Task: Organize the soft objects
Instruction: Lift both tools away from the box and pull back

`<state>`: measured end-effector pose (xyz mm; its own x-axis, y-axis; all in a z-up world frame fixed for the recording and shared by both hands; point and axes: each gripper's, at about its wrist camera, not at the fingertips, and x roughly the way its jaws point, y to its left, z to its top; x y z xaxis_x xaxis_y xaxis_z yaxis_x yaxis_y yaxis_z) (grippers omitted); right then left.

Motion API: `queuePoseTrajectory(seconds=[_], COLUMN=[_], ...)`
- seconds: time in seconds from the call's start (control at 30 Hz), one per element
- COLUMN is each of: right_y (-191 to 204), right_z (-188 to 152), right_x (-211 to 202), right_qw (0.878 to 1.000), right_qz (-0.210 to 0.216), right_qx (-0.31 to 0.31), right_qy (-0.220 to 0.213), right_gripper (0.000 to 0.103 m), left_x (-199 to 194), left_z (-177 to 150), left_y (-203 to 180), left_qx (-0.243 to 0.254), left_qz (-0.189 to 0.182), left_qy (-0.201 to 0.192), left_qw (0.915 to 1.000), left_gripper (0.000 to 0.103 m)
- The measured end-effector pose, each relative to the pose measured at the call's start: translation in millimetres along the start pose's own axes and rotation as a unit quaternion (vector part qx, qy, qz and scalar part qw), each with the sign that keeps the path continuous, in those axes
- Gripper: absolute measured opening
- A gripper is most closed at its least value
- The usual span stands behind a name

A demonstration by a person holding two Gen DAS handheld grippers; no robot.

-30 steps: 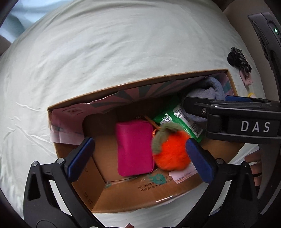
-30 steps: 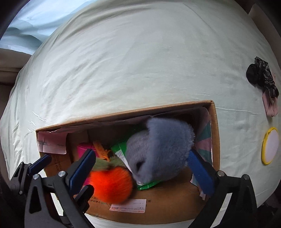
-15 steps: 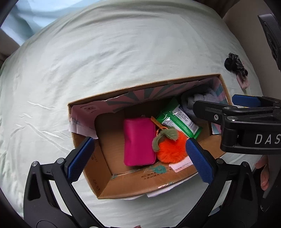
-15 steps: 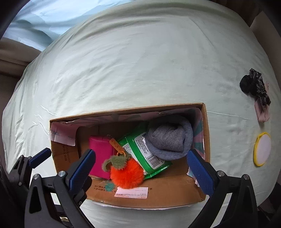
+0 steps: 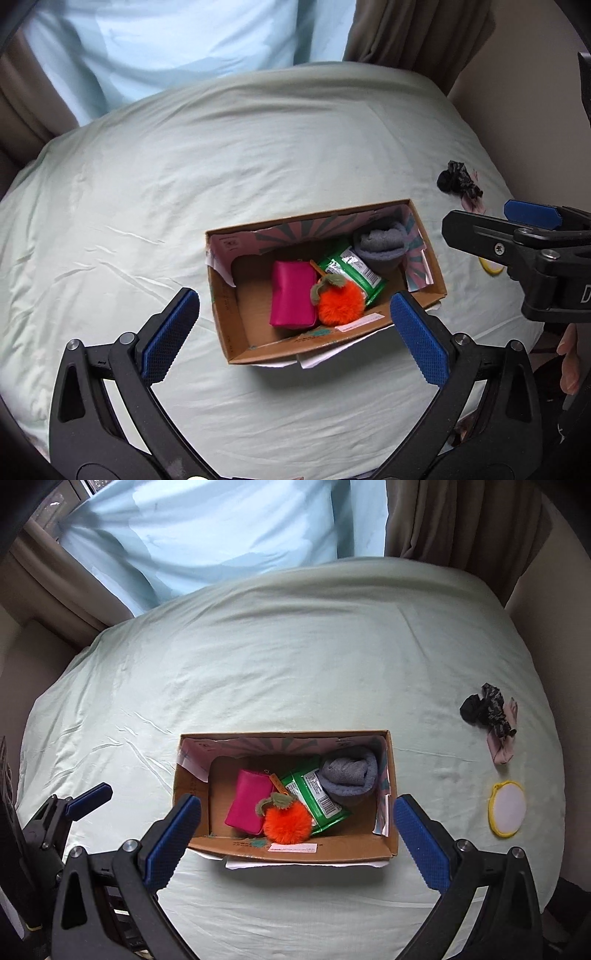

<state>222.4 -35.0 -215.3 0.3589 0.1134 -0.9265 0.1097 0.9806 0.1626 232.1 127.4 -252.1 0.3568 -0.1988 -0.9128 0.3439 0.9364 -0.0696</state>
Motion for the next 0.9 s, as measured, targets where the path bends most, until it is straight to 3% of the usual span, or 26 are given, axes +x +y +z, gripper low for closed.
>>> queuePoseTrajectory(seconds=[0.3,0.53,0.7,0.9], right_y=[11.4,6.8,-8.1,-41.2], right_z=[-43.0,-87.7,-113.4,-126.0], right_x=[-100.2,-171.4,-198.2,-206.6], right_qw=[0.994,0.975,0.964,0.959], right_qz=[-0.004,-0.035,-0.046,-0.049], right_qx=[-0.029,-0.031,-0.024,0.002], right_qy=[-0.104,-0.217,-0.261,-0.278], right_gripper=[0.103,0.103,0.103,0.103], left_x=[-102.0,-165.2,-187.3,-186.5], left_z=[-27.4,-50.9,-63.9,-63.6], left_y=[1.9,-3.8,-20.8,-52.5], left_qx=[-0.027,-0.037,-0.029,-0.027], left_qz=[0.005,0.003,-0.004,-0.013], left_qy=[-0.094,-0.166,-0.189,-0.192], left_qw=[0.9952,0.9855,0.9815,0.9809], left_gripper=[0.103,0.103,0.103,0.103])
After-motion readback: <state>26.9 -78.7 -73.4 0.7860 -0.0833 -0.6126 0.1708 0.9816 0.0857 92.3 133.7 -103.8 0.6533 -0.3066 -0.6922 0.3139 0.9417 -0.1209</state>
